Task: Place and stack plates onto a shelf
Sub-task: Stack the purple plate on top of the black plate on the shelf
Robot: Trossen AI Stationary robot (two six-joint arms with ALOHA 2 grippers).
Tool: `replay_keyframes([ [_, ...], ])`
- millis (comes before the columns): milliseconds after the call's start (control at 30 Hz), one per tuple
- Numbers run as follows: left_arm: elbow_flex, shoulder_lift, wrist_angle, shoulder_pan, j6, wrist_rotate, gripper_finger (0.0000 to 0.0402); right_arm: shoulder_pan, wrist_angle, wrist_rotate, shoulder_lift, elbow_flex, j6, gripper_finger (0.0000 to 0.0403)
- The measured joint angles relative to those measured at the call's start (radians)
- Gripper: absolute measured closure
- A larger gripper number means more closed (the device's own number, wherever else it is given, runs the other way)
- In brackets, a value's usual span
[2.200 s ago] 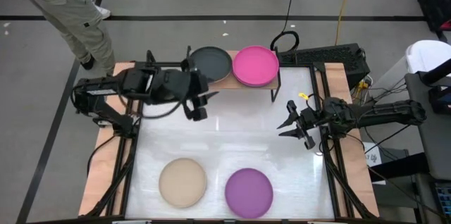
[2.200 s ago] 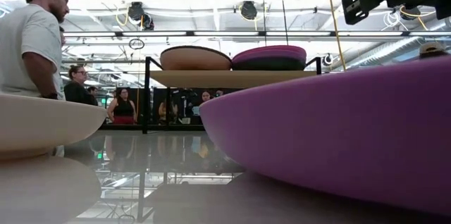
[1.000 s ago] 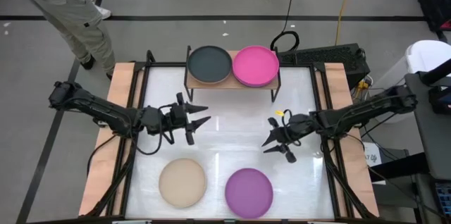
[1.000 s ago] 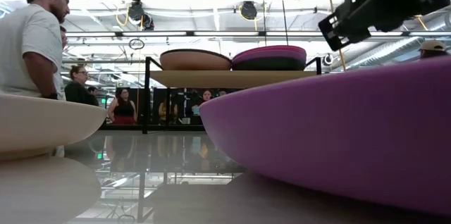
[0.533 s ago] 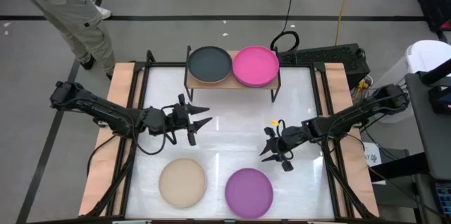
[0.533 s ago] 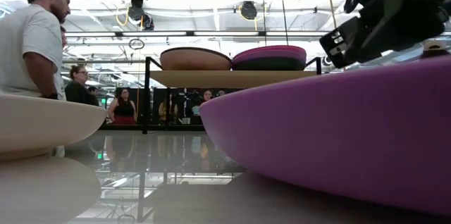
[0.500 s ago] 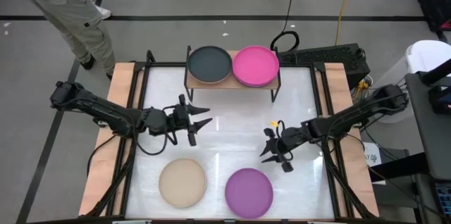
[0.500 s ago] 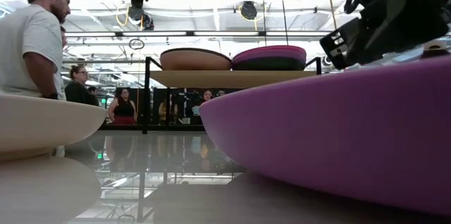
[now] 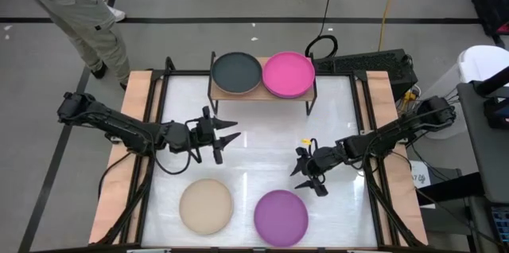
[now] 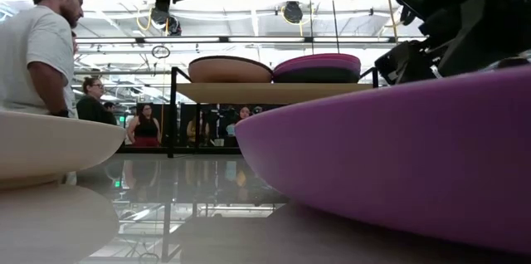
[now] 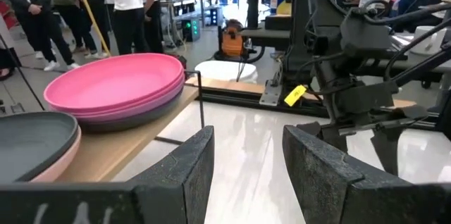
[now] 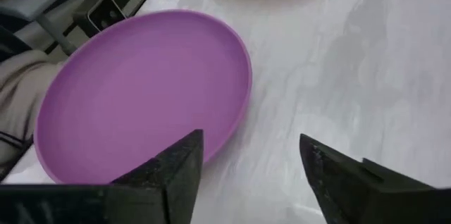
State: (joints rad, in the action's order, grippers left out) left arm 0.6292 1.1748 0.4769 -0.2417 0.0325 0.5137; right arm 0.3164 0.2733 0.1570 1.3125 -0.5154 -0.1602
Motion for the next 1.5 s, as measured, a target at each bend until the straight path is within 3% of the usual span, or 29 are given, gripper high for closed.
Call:
replay_keyframes([
  [167, 0.0, 0.0, 0.001, 0.0, -0.004, 0.0, 0.0227, 0.009, 0.0, 0.0, 0.05, -0.047, -0.005, 0.0184],
  [500, 0.0, 0.0, 0.024, 0.0, -0.003, 0.0, 0.0227, 0.046, -0.057, 0.001, 0.314, -0.228, 0.007, 0.0183],
  [800, 0.0, 0.0, 0.02, 0.0, -0.001, 0.0, 0.0227, 0.046, -0.113, 0.001, 0.372, -0.264, 0.007, 0.0196],
  [1033, 0.0, 0.0, 0.027, 0.0, -0.001, 0.0, 0.0227, 0.045, -0.129, 0.001, 0.371, -0.264, 0.016, 0.0259],
  [1333, 0.0, 0.0, 0.029, 0.0, 0.003, 0.0, 0.0227, 0.043, -0.128, -0.003, 0.365, -0.263, 0.077, 0.039],
  [1500, 0.0, 0.0, 0.032, 0.0, 0.003, 0.0, 0.0227, 0.038, -0.139, -0.084, 0.33, -0.263, 0.092, 0.0398],
])
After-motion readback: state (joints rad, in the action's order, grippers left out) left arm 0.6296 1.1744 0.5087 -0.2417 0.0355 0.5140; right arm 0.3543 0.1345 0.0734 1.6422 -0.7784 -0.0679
